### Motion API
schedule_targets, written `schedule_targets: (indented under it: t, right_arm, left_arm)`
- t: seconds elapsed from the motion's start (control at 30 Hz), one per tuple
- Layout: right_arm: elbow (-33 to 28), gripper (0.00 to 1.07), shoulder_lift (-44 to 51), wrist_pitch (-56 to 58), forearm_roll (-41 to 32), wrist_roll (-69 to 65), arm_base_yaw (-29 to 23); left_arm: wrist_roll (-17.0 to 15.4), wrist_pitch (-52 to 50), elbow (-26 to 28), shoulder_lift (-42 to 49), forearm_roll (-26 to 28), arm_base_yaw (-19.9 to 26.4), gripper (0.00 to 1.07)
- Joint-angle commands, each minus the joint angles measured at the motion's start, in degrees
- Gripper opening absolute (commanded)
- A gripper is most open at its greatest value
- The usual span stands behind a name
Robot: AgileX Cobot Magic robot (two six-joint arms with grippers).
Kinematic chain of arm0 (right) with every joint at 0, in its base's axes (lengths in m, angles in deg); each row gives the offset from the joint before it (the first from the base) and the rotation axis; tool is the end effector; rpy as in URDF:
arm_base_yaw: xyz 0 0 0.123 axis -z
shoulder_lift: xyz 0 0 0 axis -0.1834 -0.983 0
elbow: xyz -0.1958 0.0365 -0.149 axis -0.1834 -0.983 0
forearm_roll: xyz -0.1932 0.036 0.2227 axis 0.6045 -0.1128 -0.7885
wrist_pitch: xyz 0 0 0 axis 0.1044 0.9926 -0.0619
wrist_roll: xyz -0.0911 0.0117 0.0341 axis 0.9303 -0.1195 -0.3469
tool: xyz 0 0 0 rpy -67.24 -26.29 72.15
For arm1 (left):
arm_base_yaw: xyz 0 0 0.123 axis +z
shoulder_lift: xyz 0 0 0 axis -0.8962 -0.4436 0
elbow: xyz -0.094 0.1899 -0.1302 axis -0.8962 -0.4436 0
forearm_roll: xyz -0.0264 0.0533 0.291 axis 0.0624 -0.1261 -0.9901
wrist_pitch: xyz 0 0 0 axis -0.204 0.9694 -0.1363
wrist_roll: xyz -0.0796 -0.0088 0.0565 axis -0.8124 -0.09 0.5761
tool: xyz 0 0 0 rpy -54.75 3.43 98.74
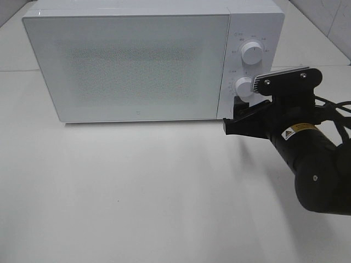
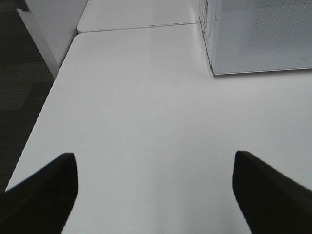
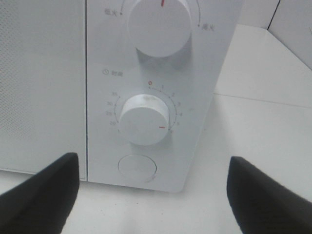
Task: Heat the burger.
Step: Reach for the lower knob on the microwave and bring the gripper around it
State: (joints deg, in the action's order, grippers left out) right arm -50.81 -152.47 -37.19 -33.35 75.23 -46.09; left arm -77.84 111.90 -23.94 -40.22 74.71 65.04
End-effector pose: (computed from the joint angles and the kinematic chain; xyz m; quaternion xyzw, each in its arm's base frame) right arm 0.2597 0.1144 0.0489 -0.0447 0.7611 -0.0509 0.6451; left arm 0.0785 0.0033 0.2985 0.0395 0.8450 0.0463 0.5313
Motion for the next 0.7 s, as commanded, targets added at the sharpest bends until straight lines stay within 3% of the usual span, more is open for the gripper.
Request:
schedule_targets:
  t: [0.03,0.27,0.7]
  right_arm:
    - [1.4,0.76,-1.3,-10.7,-1.4,-1.0,0.0]
    - [5.1,0.76,-2.0,-10.2,-4.8,-1.1,0.0]
    - [10.2,0.76,-6.1,-10.5,-4.7,-0.9,0.0]
  left_arm:
    - [-0.3,-0.1,-0.1,1.1,0.1,0.1,0.80]
    - [-0.3,-0.1,-0.1,1.1,0.1,0.1,0.80]
    - [-0.3,-0.1,-0.1,1.1,0.1,0.1,0.80]
